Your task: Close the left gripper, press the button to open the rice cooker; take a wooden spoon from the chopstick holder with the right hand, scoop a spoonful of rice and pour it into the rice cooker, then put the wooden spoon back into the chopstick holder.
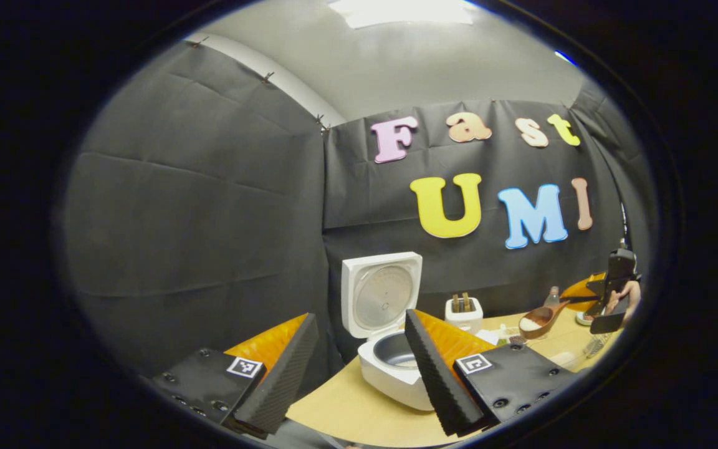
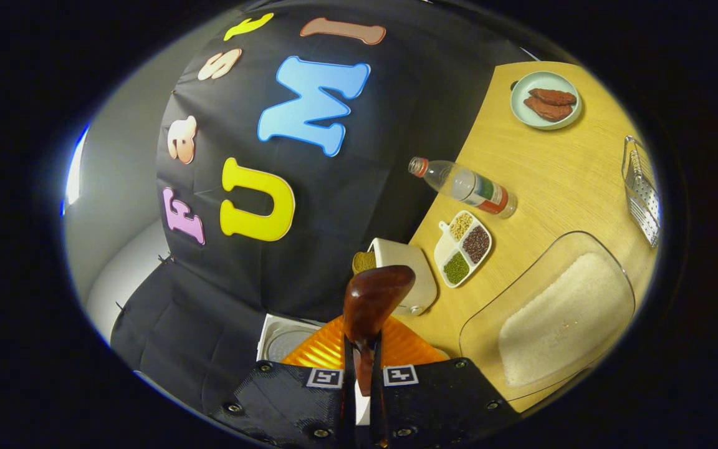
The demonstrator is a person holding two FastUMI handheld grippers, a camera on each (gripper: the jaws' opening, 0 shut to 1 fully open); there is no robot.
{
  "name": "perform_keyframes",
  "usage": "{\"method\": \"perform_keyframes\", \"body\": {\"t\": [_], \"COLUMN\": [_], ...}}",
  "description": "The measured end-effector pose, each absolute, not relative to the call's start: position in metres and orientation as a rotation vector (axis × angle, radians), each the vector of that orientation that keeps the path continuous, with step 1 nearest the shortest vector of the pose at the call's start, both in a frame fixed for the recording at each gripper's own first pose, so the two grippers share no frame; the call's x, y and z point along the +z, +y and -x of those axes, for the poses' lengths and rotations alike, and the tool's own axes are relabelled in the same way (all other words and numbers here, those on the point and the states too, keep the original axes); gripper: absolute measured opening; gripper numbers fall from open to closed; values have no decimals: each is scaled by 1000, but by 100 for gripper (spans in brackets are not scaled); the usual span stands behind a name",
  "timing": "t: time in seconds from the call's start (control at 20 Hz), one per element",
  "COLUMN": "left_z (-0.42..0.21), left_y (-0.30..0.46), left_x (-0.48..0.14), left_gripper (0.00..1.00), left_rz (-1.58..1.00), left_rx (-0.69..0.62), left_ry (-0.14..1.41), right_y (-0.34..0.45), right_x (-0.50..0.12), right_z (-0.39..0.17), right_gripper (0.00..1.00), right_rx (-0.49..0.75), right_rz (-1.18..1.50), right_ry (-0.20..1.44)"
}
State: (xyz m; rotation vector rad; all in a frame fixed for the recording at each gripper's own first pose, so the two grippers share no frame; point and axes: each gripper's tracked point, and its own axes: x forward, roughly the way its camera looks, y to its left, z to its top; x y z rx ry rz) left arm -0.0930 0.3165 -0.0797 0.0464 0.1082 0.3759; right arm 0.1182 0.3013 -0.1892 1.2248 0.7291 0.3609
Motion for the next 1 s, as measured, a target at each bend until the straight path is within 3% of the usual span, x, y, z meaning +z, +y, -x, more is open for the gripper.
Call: {"method": "perform_keyframes", "body": {"t": [0.5, 1.0], "left_z": [130, 175], "left_y": [360, 388], "left_x": [-90, -90], "left_gripper": [97, 97], "left_rz": [-22, -31], "left_rx": [492, 603], "left_ry": [118, 136], "right_y": [400, 498], "right_x": [-156, -163], "right_z": [-128, -120], "right_gripper": [9, 9], "right_rx": [515, 619], "right_rz": [-1168, -1036], "right_ry": [757, 797]}}
